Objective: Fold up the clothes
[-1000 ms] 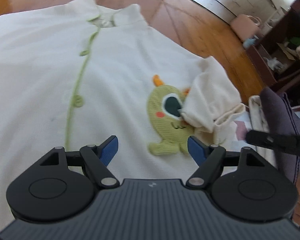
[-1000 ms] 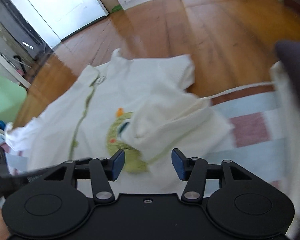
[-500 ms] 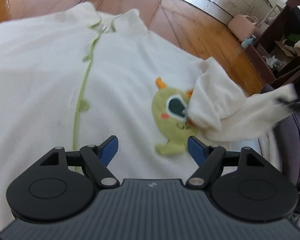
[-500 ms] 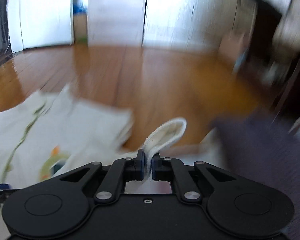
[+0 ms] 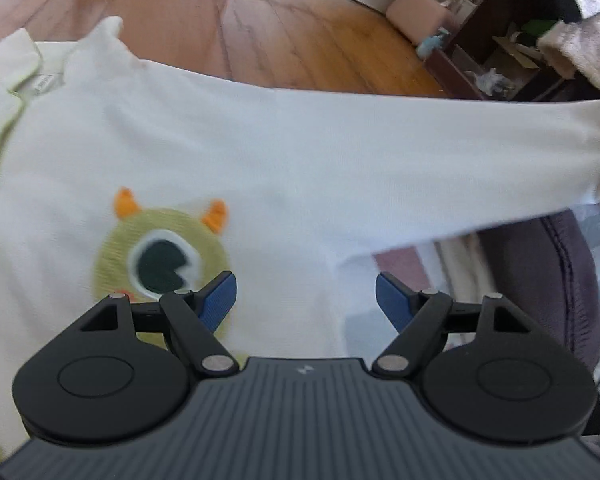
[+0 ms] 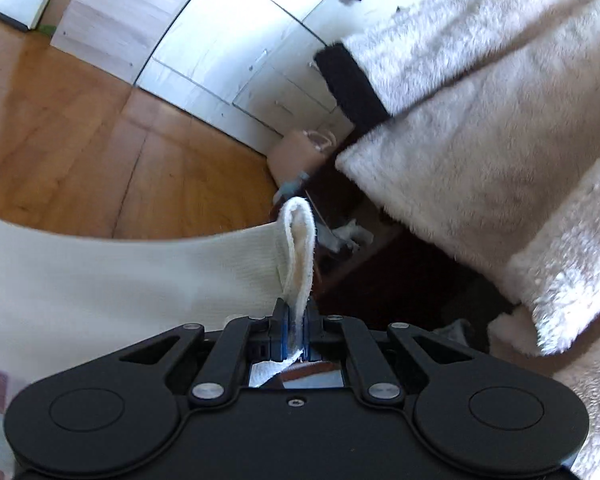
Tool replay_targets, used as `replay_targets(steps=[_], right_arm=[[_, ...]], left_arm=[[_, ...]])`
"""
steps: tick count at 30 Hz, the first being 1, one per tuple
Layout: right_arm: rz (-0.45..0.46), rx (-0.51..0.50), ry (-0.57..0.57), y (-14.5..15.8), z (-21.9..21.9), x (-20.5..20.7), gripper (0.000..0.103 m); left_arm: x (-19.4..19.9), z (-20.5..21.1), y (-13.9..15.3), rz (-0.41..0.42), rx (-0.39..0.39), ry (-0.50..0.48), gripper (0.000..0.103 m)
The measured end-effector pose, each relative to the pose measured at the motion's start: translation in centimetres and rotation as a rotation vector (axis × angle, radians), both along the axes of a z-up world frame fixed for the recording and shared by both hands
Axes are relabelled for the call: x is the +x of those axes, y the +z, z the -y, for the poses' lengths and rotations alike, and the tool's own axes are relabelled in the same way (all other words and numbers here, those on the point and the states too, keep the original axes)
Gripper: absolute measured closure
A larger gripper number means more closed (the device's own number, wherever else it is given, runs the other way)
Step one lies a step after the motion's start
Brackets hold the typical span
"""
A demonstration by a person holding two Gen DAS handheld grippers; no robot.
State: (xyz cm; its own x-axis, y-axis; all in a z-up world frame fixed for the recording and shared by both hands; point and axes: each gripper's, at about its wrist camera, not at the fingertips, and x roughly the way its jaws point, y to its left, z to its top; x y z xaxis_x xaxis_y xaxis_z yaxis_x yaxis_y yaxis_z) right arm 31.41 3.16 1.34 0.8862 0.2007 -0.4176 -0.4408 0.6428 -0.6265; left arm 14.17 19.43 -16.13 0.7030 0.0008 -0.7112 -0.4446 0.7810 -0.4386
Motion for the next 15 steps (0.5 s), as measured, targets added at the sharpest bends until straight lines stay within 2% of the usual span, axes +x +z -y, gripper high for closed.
replay_targets(steps=[4, 6, 7, 9, 10, 13, 15], right_arm=[[0.003, -0.049, -0.009, -1.7, -0.3, 1.1, 0.096], [0.002, -0.059, -0.033, -2.4, -0.6, 1.3, 0.080], [0.001, -0.060, -0.045, -2.7, -0.7, 1.2, 0.069], [0.000, -0.061, -0.068, -3.2, -0.9, 1.1, 0.066], [-0.005, -0.042, -0.051, -3.2, -1.1, 0.3, 0.060], [-0.124, 0.113, 0.133, -1.8, -1.5, -5.6, 0.037], [-0.297, 0.201, 0.236, -1.5, -2.3, -9.0, 0.036]], left_arm=[[0.2, 1.2, -1.0, -0.052, 0.026, -0.042, 0.026], [0.1, 1.2, -1.4, -0.085, 0.016, -0.036, 0.026], [-0.1, 1.1, -1.5, -0.104, 0.012, -0.029, 0.026], [-0.8, 1.2, -0.7, -0.126, 0.028, -0.026, 0.026], [-1.4, 1.4, 0.3, -0.124, 0.057, -0.032, 0.026], [-3.2, 2.1, 3.4, -0.119, 0.143, -0.050, 0.025], [-4.7, 1.9, 5.5, -0.126, 0.194, -0.051, 0.024]])
